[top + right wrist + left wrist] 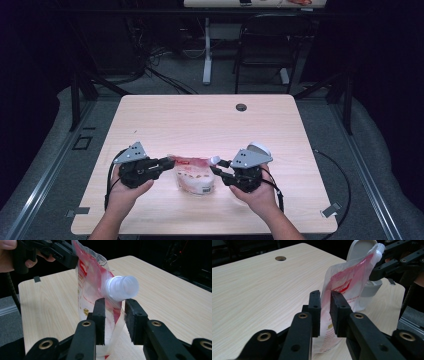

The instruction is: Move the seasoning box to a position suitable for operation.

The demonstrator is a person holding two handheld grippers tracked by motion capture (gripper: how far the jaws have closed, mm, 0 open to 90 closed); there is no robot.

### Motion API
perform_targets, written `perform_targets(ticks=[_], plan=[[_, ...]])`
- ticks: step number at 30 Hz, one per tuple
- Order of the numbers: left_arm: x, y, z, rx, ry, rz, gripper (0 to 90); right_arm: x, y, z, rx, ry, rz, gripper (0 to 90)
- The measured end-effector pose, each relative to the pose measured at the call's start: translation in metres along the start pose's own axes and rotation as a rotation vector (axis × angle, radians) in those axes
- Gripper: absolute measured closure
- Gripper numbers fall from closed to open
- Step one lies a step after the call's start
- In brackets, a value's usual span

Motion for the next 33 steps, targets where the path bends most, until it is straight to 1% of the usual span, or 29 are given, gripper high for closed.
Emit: perform_targets(ticks=[5, 7, 10, 14, 21, 25, 29, 33], plan=[[-0.001, 0.002, -0.001, -0.013, -0.010, -0.006, 74.1, 0.000, -0.001, -0.001, 0.009, 0.000, 0.017, 70.2], [-0.002, 0.003, -0.001, -0.013, -0.013, 0.000, 72.2, -0.001, -0.001, -0.001, 0.010, 0.001, 0.020, 69.8], [-0.005, 0.004, -0.001, -0.025, -0.019, 0.002, 70.7, -0.004, -0.002, 0.000, 0.012, 0.002, 0.020, 69.5], [-0.009, 0.005, 0.000, -0.026, -0.018, 0.009, 68.3, -0.008, -0.004, 0.001, 0.013, 0.005, 0.028, 68.9], [-0.012, 0.006, -0.001, -0.022, -0.020, 0.024, 66.4, -0.014, -0.005, 0.004, 0.010, -0.003, 0.038, 67.5], [-0.014, 0.006, -0.001, -0.019, -0.018, 0.031, 65.5, -0.019, -0.004, 0.007, -0.006, -0.003, 0.037, 66.8], [-0.017, 0.006, -0.001, -0.020, -0.018, 0.029, 66.6, -0.023, -0.005, 0.009, -0.007, -0.007, 0.042, 66.5], [-0.019, 0.006, -0.001, -0.021, -0.021, 0.034, 65.5, -0.026, -0.006, 0.012, -0.013, -0.008, 0.044, 66.2]])
Point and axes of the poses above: each handheld gripper's, and its own axes: x roughly forward along the jaws, z roughly out of its top, y roughly to its left, the point moved 2 cm from there along x, roughly forward along the jaws, and after that the axes turned 15 degrees about -x, right-handed, at the moved point
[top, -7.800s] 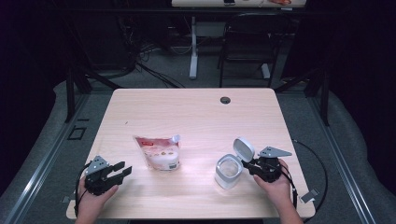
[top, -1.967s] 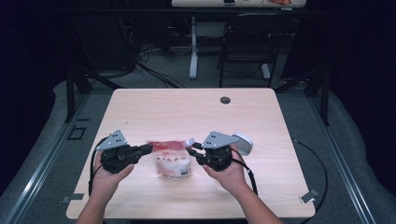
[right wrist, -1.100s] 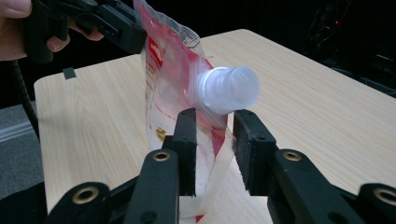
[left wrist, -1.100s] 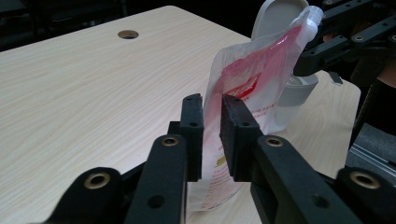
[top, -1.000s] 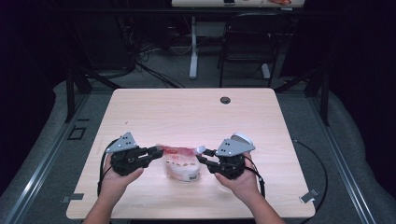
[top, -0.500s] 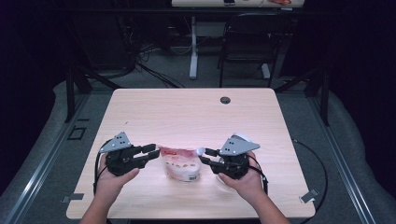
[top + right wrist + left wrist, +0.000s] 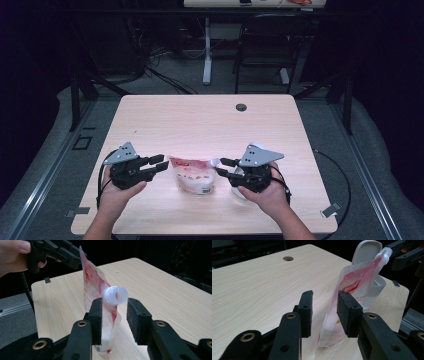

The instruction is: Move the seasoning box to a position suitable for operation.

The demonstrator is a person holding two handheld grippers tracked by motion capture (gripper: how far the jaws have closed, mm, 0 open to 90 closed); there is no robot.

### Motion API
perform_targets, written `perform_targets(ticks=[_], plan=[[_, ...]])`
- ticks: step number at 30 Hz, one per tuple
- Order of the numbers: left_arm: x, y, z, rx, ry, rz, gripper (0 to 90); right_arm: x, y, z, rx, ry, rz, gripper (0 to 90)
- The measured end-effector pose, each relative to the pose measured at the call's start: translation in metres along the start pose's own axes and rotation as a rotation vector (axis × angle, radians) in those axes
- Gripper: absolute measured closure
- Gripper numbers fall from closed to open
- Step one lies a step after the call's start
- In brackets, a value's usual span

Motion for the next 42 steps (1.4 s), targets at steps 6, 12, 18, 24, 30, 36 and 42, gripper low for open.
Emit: perform_targets(ticks=[6, 12, 18, 24, 30, 36, 42], plan=[[-0.002, 0.005, -0.001, -0.017, 0.003, 0.006, 63.9, -0.003, -0.002, 0.005, 0.004, -0.003, 0.010, 66.0], [-0.003, 0.009, -0.004, -0.025, 0.018, 0.007, 63.3, -0.004, -0.004, 0.015, -0.001, -0.014, 0.019, 66.9], [-0.002, 0.010, -0.005, -0.021, 0.014, 0.006, 63.2, 0.000, -0.006, 0.028, -0.019, -0.024, 0.036, 66.4], [-0.002, 0.011, -0.007, -0.024, 0.023, 0.008, 63.0, 0.014, -0.007, 0.040, -0.036, -0.007, 0.067, 64.1], [-0.001, 0.014, -0.008, -0.034, 0.024, 0.013, 62.8, 0.029, -0.009, 0.053, -0.043, 0.032, 0.117, 67.0], [-0.002, 0.018, -0.009, -0.044, 0.022, 0.015, 62.4, 0.047, -0.008, 0.069, -0.082, 0.075, 0.162, 69.6], [-0.004, 0.022, -0.010, -0.050, 0.021, 0.024, 61.9, 0.066, -0.004, 0.082, -0.121, 0.132, 0.205, 72.4]])
Point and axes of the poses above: each handheld gripper's, and its own axes: x roughly forward along the jaws, z roughly out of its top, y roughly to its left, the point moved 2 cm from there along x, roughly forward along the jaws, and after that the axes turned 15 degrees about -x, right-handed, at the moved point
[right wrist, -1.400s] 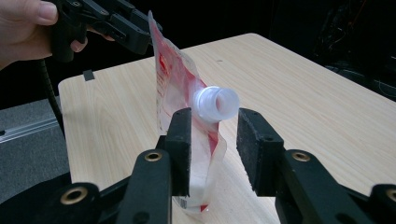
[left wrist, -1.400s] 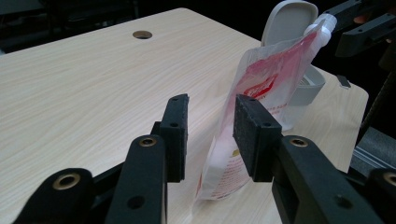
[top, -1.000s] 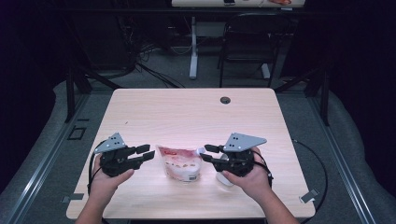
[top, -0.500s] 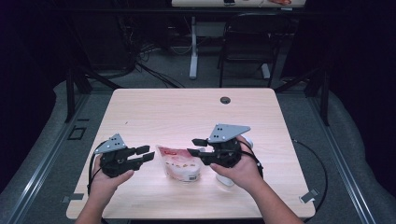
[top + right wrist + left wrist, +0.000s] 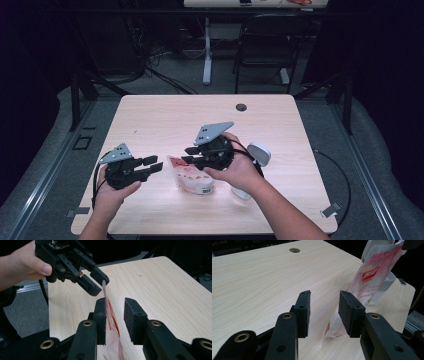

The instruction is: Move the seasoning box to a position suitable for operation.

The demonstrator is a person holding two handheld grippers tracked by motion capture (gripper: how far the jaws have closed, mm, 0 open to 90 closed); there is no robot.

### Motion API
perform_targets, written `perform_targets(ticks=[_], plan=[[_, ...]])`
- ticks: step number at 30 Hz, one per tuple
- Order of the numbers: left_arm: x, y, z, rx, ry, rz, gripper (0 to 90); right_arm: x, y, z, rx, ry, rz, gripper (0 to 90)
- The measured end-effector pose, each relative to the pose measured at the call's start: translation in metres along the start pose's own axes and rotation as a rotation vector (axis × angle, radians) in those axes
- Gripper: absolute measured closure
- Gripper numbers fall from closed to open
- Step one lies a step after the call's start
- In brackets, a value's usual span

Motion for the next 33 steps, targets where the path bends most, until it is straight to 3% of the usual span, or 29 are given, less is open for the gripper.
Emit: perform_targets(ticks=[8, 33], plan=[[-0.002, 0.003, 0.000, -0.002, -0.003, 0.009, 61.3, 0.019, -0.001, 0.009, -0.016, 0.043, 0.032, 73.8], [-0.002, 0.005, -0.001, -0.006, 0.000, 0.013, 61.1, 0.049, 0.001, 0.016, -0.064, 0.175, 0.067, 79.4]])
Point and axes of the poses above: each handheld gripper's, and its own axes: x roughly forward along the jaws, z roughly out of its top, y roughly to its left, the point moved 2 cm from there along x, roughly forward along the jaws, and after that the axes turned 15 degrees about -x, right-handed, at the moved point
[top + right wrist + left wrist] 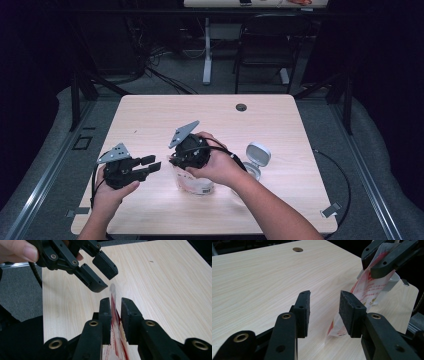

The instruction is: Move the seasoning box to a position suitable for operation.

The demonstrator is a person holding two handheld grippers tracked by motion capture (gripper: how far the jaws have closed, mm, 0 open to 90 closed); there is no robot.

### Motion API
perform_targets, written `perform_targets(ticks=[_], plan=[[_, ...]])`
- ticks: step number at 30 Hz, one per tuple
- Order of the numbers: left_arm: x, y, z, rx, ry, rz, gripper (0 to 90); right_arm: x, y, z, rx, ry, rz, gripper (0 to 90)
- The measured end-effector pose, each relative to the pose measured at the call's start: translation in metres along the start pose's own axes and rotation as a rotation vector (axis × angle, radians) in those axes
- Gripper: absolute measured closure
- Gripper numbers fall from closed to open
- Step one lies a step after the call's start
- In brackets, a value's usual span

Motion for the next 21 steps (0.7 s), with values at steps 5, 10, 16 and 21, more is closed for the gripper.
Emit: perform_targets(ticks=[5, 10, 16, 21], plan=[[0.0003, 0.0001, -0.0003, -0.002, 0.000, 0.000, 61.1, 0.0012, -0.0006, -0.0002, -0.002, 0.007, 0.002, 80.4], [0.0016, -0.0003, -0.0009, -0.006, 0.002, 0.000, 60.6, 0.0023, -0.0012, 0.0005, -0.008, 0.013, 0.008, 80.6], [0.0021, -0.0003, -0.0010, 0.005, 0.008, 0.005, 59.6, 0.0024, -0.0024, 0.0014, -0.015, 0.028, 0.021, 82.7], [0.0019, -0.0005, -0.0011, -0.004, 0.002, 0.002, 59.5, 0.0032, -0.0022, 0.0017, -0.017, 0.025, 0.028, 87.0]])
Point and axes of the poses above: each handheld gripper's, and its own axes: x roughly forward along the jaws, z roughly out of its top, y roughly to its left, the point moved 2 cm from there along x, roughly forward along the jaws, and after that the axes turned 15 degrees about -x, right-handed, at the moved point
